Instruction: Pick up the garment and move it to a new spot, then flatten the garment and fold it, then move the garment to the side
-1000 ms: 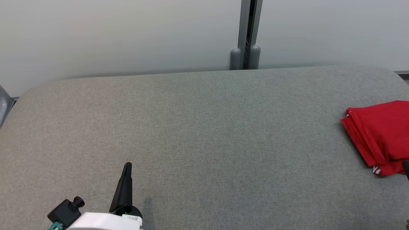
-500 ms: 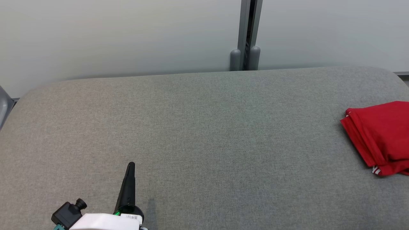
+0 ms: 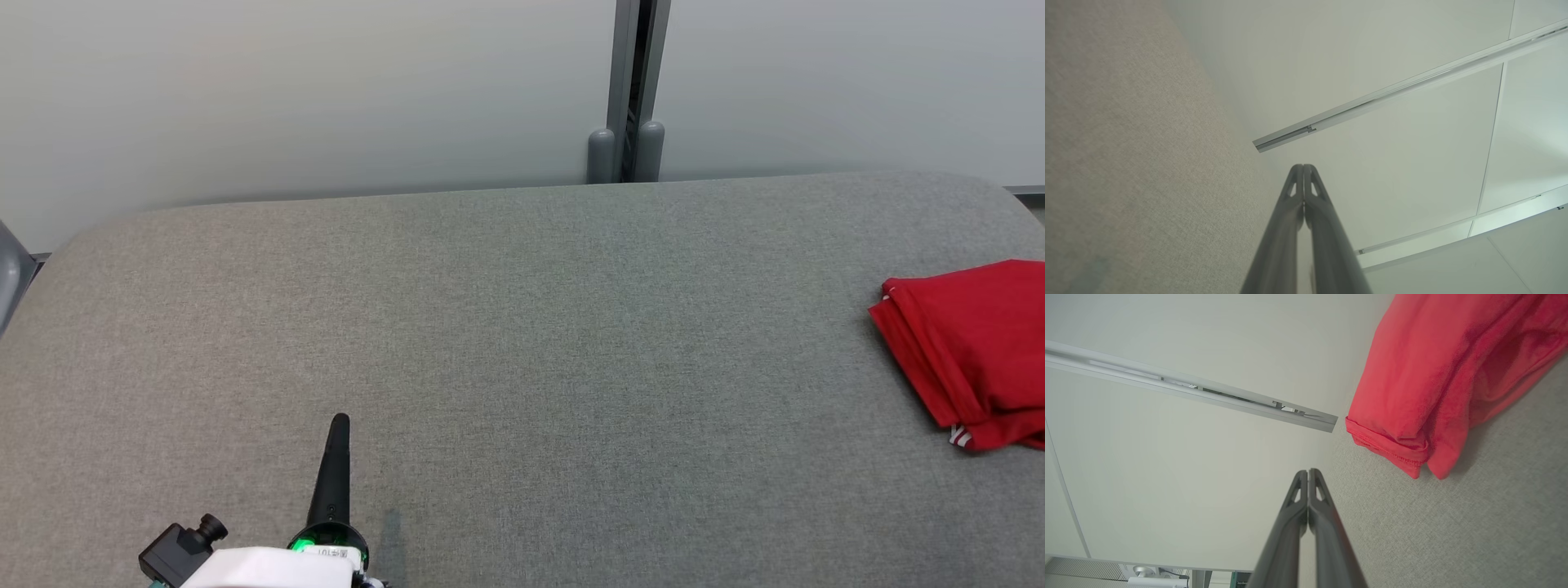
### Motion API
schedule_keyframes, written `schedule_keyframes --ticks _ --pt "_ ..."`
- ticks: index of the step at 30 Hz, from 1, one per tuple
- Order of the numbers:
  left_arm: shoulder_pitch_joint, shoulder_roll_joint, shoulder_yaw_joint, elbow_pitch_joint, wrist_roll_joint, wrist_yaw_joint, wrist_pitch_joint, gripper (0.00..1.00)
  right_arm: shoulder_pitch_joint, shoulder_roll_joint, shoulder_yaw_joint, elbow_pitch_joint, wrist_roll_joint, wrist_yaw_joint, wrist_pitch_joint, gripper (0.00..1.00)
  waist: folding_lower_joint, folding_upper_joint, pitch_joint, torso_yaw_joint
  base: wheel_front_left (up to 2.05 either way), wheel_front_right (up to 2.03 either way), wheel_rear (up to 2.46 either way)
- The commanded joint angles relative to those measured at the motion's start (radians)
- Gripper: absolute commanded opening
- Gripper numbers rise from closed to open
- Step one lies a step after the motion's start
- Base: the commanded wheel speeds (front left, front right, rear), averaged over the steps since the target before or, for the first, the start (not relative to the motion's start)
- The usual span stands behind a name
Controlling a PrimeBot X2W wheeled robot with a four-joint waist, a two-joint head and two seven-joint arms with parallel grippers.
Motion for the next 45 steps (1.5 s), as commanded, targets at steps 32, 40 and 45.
schedule_keyframes --ticks 32,40,45 --pt "0.005 -0.025 -0.019 -0.013 -0.224 -0.049 -0.015 0.0 -0.062 -0.023 -0.128 0.083 0.233 0.0 0.145 0.0 0.0 0.0 -0.01 -0.001 0.0 0.0 0.0" --pt "0.007 -0.029 -0.022 -0.014 -0.257 -0.055 -0.017 0.0 -0.07 -0.025 -0.148 0.096 0.265 0.0 0.166 0.0 0.0 0.0 -0.012 -0.001 0.0 0.0 0.0" --pt "0.007 -0.029 -0.022 -0.014 -0.257 -0.055 -0.016 0.0 -0.071 -0.023 -0.15 0.096 0.263 0.0 0.167 0.0 0.0 0.0 -0.012 -0.001 0.0 0.0 0.0"
